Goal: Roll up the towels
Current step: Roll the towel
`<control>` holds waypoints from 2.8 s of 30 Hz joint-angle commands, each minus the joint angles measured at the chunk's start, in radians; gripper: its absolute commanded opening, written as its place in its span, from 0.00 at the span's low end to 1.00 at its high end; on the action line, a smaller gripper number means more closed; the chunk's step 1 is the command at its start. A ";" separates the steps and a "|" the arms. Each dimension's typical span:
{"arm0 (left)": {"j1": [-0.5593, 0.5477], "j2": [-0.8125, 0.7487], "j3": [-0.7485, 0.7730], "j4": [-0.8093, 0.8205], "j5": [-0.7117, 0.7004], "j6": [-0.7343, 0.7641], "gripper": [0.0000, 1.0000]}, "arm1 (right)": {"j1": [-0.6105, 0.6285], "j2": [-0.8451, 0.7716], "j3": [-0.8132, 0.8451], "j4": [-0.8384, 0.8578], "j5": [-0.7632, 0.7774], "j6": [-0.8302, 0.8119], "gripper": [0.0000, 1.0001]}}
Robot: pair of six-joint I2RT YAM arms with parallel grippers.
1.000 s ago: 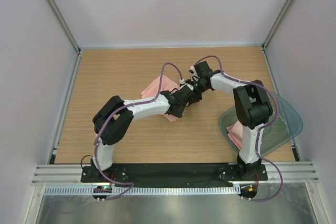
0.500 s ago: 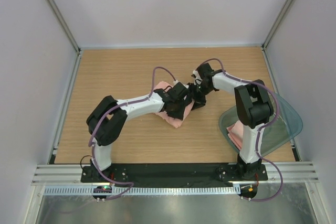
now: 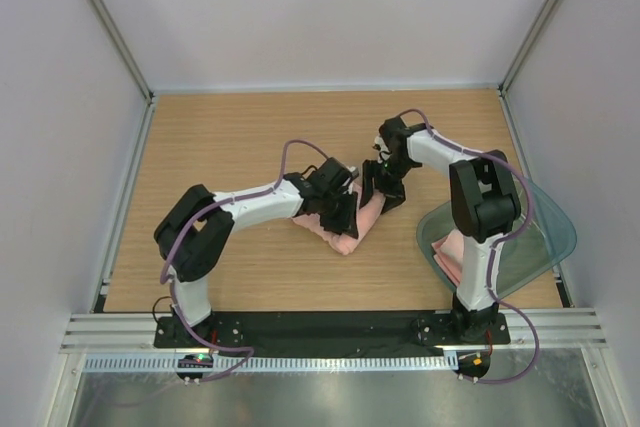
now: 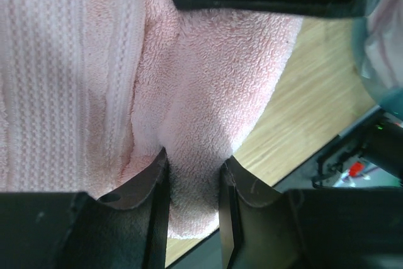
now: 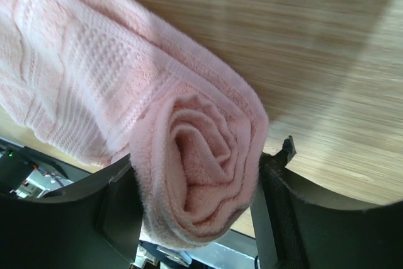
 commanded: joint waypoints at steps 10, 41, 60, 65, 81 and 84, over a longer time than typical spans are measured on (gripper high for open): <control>0.066 -0.049 -0.126 0.033 0.345 -0.086 0.15 | -0.070 0.077 0.236 -0.046 0.429 -0.044 0.73; 0.508 0.156 -0.198 0.233 0.551 -0.268 0.09 | -0.001 -0.272 -0.288 0.593 -0.264 0.157 0.79; 0.537 0.270 -0.178 0.300 0.643 -0.302 0.11 | 0.053 -0.068 -0.247 0.850 -0.301 0.246 0.82; 0.540 0.285 -0.163 0.298 0.661 -0.302 0.14 | 0.068 -0.018 -0.227 0.862 -0.292 0.244 0.81; 0.540 0.123 -0.085 0.015 0.477 -0.102 0.43 | 0.102 0.025 -0.130 0.669 -0.194 0.182 0.24; 0.540 0.052 -0.049 -0.103 0.359 -0.046 0.49 | 0.107 0.034 -0.072 0.565 -0.154 0.153 0.22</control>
